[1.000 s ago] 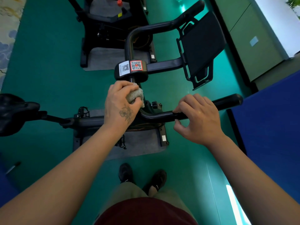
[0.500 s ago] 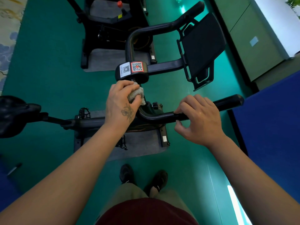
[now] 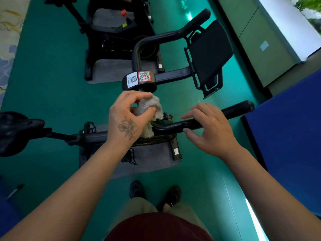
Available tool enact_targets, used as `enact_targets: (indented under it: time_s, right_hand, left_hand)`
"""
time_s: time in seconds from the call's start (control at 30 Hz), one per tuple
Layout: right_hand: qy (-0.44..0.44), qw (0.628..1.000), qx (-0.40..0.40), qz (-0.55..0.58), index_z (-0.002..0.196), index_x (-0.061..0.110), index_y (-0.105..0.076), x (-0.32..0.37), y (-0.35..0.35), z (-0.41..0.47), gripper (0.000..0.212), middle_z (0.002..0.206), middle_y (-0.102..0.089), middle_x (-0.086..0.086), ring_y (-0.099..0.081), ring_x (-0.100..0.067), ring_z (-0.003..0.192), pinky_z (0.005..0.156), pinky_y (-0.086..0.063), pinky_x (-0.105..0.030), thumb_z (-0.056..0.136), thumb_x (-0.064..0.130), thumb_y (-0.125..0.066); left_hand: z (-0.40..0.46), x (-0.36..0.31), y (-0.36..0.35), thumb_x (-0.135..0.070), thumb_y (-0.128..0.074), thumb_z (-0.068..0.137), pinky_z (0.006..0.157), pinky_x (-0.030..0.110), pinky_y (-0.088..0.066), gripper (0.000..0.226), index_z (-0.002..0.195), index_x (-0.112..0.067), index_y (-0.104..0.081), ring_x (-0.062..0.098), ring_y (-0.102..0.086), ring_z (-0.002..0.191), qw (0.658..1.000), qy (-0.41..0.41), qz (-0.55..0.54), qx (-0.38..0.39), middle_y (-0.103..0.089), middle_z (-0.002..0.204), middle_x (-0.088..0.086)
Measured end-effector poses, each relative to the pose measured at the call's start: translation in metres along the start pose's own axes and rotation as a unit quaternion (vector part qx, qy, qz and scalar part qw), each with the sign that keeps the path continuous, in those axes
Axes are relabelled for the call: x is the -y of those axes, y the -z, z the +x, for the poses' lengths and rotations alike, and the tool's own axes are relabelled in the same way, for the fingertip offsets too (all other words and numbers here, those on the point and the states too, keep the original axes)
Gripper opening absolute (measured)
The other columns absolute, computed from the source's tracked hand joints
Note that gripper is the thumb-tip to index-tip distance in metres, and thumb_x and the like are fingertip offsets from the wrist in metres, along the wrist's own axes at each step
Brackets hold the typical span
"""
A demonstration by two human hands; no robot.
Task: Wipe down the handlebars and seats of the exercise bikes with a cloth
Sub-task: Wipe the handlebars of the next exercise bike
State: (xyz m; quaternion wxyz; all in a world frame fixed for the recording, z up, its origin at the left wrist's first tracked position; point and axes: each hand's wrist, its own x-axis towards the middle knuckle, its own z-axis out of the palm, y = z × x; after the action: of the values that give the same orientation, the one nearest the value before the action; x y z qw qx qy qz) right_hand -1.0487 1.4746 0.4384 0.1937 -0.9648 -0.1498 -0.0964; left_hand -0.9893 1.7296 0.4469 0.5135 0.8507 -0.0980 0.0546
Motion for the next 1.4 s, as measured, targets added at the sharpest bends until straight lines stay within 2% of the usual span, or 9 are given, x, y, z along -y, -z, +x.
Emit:
enact_targets:
  time_s: [0.13, 0.3, 0.37, 0.47, 0.63, 0.9, 1.1, 1.27, 1.4]
  right_hand:
    - [-0.063, 0.983, -0.013, 0.173, 0.135, 0.021, -0.058, 0.023, 0.005, -0.004, 0.049, 0.12, -0.06, 0.007, -0.062, -0.011, 0.107, 0.094, -0.053, -0.04, 0.093, 0.035, -0.079]
    - [-0.175, 0.907, -0.052, 0.38, 0.154, 0.033, -0.037, 0.043, 0.005, -0.009, 0.082, 0.14, -0.056, 0.01, -0.062, -0.015, 0.125, 0.103, -0.054, -0.04, 0.087, 0.047, -0.083]
    - [-0.195, 0.886, -0.072, 0.414, 0.155, 0.03, -0.038, 0.045, 0.006, -0.01, 0.084, 0.135, -0.058, 0.001, -0.063, -0.01, 0.123, 0.102, -0.054, -0.034, 0.087, 0.041, -0.084]
    - [-0.205, 0.848, -0.097, 0.478, 0.15, 0.02, -0.045, 0.045, 0.007, -0.013, 0.076, 0.125, -0.068, -0.012, -0.072, -0.022, 0.108, 0.093, -0.059, -0.037, 0.086, 0.022, -0.085]
    - [-0.234, 0.796, -0.166, 0.532, 0.124, 0.02, -0.057, 0.041, 0.013, -0.024, 0.044, 0.101, -0.073, -0.006, -0.07, -0.021, 0.086, 0.075, -0.062, -0.05, 0.087, 0.017, -0.08]
    - [-0.246, 0.761, -0.217, 0.56, 0.1, 0.01, -0.05, 0.029, 0.028, -0.053, 0.022, 0.091, -0.061, -0.021, -0.063, -0.033, 0.079, 0.062, -0.062, -0.04, 0.093, 0.009, -0.071]
    - [-0.26, 0.724, -0.239, 0.592, 0.102, 0.017, -0.051, 0.016, 0.04, -0.076, 0.049, 0.096, -0.061, -0.011, -0.062, -0.031, 0.086, 0.07, -0.059, -0.041, 0.082, 0.044, -0.087]
    - [-0.261, 0.7, -0.196, 0.636, 0.107, 0.004, -0.046, 0.013, 0.043, -0.094, 0.071, 0.115, -0.051, -0.014, -0.058, -0.031, 0.1, 0.076, -0.058, -0.04, 0.072, 0.043, -0.094]
    - [-0.261, 0.683, -0.185, 0.656, 0.105, 0.009, -0.053, 0.012, 0.047, -0.102, 0.057, 0.127, -0.05, -0.015, -0.055, -0.032, 0.104, 0.078, -0.055, -0.039, 0.086, 0.057, -0.079]
  left_hand:
    - [0.007, -0.023, -0.006, -0.021, -0.091, 0.084, 0.095, 0.038, -0.061, 0.046, 0.126, -0.022, -0.071, 0.012, -0.07, 0.112, 0.994, -0.001, -0.092, 0.06, -0.071, 0.122, -0.006]
    - [0.005, -0.04, -0.018, -0.02, -0.095, 0.079, 0.092, 0.044, -0.064, 0.062, 0.132, -0.022, -0.064, 0.017, -0.073, 0.11, 0.975, 0.006, -0.169, 0.142, -0.068, 0.127, -0.001]
    - [0.005, -0.044, -0.023, -0.024, -0.095, 0.077, 0.093, 0.045, -0.063, 0.064, 0.133, -0.021, -0.063, 0.02, -0.073, 0.111, 0.968, 0.009, -0.194, 0.16, -0.068, 0.127, 0.001]
    - [0.007, -0.05, -0.03, -0.023, -0.093, 0.079, 0.093, 0.046, -0.063, 0.064, 0.135, -0.019, -0.062, 0.021, -0.073, 0.11, 0.961, 0.002, -0.209, 0.182, -0.068, 0.125, 0.003]
    - [0.007, -0.058, -0.042, -0.026, -0.092, 0.081, 0.093, 0.051, -0.063, 0.061, 0.133, -0.017, -0.061, 0.025, -0.074, 0.11, 0.944, -0.004, -0.243, 0.224, -0.071, 0.121, 0.007]
    - [0.006, -0.062, -0.052, -0.022, -0.093, 0.08, 0.1, 0.047, -0.059, 0.064, 0.136, -0.016, -0.061, 0.026, -0.069, 0.12, 0.925, -0.048, -0.218, 0.308, -0.072, 0.124, 0.002]
    - [0.004, -0.057, -0.063, -0.023, -0.093, 0.081, 0.099, 0.046, -0.059, 0.058, 0.132, -0.019, -0.066, 0.025, -0.069, 0.114, 0.927, -0.053, -0.194, 0.317, -0.071, 0.12, -0.001]
    - [0.001, -0.064, -0.078, -0.016, -0.085, 0.087, 0.087, 0.042, -0.063, 0.044, 0.127, -0.017, -0.068, 0.028, -0.073, 0.102, 0.929, -0.052, -0.203, 0.306, -0.072, 0.113, 0.007]
    - [-0.002, -0.07, -0.087, -0.009, -0.084, 0.089, 0.081, 0.037, -0.064, 0.039, 0.125, -0.014, -0.068, 0.028, -0.075, 0.097, 0.926, -0.047, -0.21, 0.311, -0.074, 0.11, 0.007]
